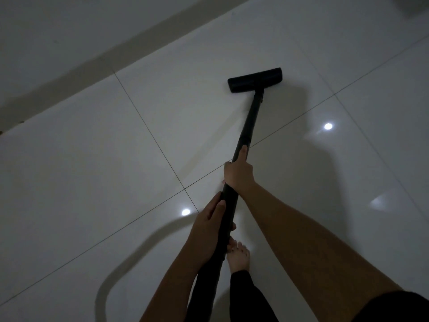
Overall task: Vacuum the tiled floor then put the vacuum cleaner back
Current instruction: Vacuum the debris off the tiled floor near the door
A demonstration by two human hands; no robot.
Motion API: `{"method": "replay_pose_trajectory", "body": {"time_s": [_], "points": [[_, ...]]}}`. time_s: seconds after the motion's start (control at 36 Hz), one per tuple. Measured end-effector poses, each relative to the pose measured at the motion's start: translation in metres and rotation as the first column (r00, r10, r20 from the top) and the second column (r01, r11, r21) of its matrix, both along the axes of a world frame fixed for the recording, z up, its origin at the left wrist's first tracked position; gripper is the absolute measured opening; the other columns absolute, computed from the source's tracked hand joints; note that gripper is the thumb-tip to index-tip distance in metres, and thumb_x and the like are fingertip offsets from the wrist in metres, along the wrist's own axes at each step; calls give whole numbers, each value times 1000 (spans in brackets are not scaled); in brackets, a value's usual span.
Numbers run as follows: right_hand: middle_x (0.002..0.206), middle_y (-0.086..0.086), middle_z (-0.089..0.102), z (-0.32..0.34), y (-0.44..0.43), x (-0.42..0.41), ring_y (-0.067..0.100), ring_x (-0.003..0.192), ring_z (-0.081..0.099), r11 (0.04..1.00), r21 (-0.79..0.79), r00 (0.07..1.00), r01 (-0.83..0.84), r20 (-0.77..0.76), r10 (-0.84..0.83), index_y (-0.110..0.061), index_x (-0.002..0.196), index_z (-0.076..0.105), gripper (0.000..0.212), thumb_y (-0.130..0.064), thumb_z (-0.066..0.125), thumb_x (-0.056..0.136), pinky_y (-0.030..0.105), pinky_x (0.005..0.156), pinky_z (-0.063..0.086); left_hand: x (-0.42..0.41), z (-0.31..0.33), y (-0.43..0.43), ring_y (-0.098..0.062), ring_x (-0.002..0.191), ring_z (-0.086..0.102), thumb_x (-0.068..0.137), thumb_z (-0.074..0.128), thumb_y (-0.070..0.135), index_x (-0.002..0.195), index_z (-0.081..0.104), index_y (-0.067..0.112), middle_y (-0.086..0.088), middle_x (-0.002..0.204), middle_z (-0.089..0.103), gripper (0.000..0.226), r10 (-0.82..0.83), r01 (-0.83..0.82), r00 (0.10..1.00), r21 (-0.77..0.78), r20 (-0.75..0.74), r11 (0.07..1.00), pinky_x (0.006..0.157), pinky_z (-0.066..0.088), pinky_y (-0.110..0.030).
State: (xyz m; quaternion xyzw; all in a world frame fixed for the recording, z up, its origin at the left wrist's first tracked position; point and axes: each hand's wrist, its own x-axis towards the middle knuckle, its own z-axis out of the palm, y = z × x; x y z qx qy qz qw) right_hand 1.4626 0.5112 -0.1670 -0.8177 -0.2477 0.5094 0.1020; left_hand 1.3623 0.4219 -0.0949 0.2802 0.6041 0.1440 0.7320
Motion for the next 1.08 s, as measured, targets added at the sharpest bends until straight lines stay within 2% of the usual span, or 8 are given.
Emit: {"method": "replay_pose_trajectory", "body": {"time_s": [0.11,0.25,0.42,0.58,0.72,0.83,0.97,1.08], "points": [[123,23,54,2,-9,7,33,98,62,1000,-4,999,10,31,-10,-22,153,-6,72,-15,38,98,34,73,47,4,1,-4,-20,49,56,99,38,35,117,48,47,-11,73,62,23,-31,31,999,-22,24,999,47,46,-27],[117,22,59,-1,-19,6,33,93,66,997,-12,997,73,40,-73,-25,153,-6,73,-15,38,96,41,83,55,-1,-1,-8,-21,51,57,98,39,36,109,50,50,-13,77,62,21,-67,68,997,-27,42,997,46,46,-25],[116,23,57,-4,-22,1,35,90,67,985,-24,985,171,-12,-171,-30,152,-7,74,-13,36,95,46,85,55,-13,1,-2,-21,52,59,98,38,38,132,43,39,-12,80,63,35,-158,161,987,-66,36,985,48,49,-28],[132,24,49,2,-20,-2,36,108,59,992,-17,991,122,-59,-123,-23,153,-8,70,-14,35,99,34,77,41,-35,8,10,-20,56,65,93,48,41,139,39,35,-9,84,69,48,-228,226,974,-113,3,967,51,54,-25],[138,23,46,-1,-25,-10,37,115,55,997,42,985,65,-164,-57,-24,153,-11,72,-24,38,101,43,98,47,-55,10,15,-16,61,64,85,67,24,137,40,36,-5,101,65,60,-309,301,943,-79,-122,950,59,56,-24],[143,22,42,-8,-30,-17,36,119,55,991,81,948,102,-310,-72,-25,153,-8,75,-30,45,100,48,97,50,-72,9,18,-16,61,61,82,70,18,130,52,29,-1,96,63,52,-219,238,923,23,-315,971,56,51,-26],[109,13,59,0,-46,-17,15,100,60,934,329,966,-140,-161,202,-7,150,22,59,-26,47,100,20,84,48,-95,13,28,-16,80,61,78,74,26,121,63,28,5,92,62,44,-182,312,801,139,-570,940,80,51,-34],[126,14,54,4,-57,-14,12,116,51,727,643,927,-241,-69,368,0,139,44,48,-13,57,94,13,97,43,-111,18,34,-13,90,61,75,77,22,118,65,23,9,94,61,45,-162,305,781,142,-603,942,89,50,-32]]}}
